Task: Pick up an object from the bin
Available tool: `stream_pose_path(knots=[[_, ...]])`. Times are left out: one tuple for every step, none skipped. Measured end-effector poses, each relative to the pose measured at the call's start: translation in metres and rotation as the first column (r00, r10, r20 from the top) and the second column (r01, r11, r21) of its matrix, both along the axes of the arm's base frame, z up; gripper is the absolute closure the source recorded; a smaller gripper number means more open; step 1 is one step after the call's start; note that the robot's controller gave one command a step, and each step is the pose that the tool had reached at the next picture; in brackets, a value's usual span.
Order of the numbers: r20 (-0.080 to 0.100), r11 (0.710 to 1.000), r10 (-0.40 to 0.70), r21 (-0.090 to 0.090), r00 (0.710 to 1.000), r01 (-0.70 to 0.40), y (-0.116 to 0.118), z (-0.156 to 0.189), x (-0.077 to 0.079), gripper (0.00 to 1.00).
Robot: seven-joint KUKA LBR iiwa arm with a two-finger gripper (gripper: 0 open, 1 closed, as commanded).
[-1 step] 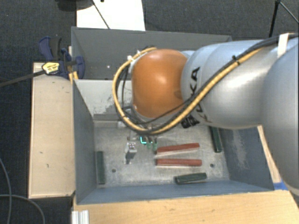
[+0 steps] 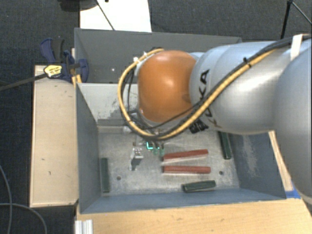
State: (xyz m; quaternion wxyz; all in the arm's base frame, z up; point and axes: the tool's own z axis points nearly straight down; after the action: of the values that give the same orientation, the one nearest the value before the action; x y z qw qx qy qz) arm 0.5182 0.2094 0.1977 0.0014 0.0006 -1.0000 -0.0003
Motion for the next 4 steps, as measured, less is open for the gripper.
stream_pose_path(knots=[[0.003,0.997,0.072,-0.002,0.997,-0.072,0.01,0.009,0.0,0.0],[0.013,0.98,0.198,0.004,0.98,-0.198,-0.008,-0.028,-0.001,0.0],[0.0,1.0,0.023,-0.001,1.0,-0.023,-0.036,-0.054,0.007,0.0],[0.005,0.998,0.057,0.0,0.998,-0.057,-0.052,-0.042,0.016,0.0]])
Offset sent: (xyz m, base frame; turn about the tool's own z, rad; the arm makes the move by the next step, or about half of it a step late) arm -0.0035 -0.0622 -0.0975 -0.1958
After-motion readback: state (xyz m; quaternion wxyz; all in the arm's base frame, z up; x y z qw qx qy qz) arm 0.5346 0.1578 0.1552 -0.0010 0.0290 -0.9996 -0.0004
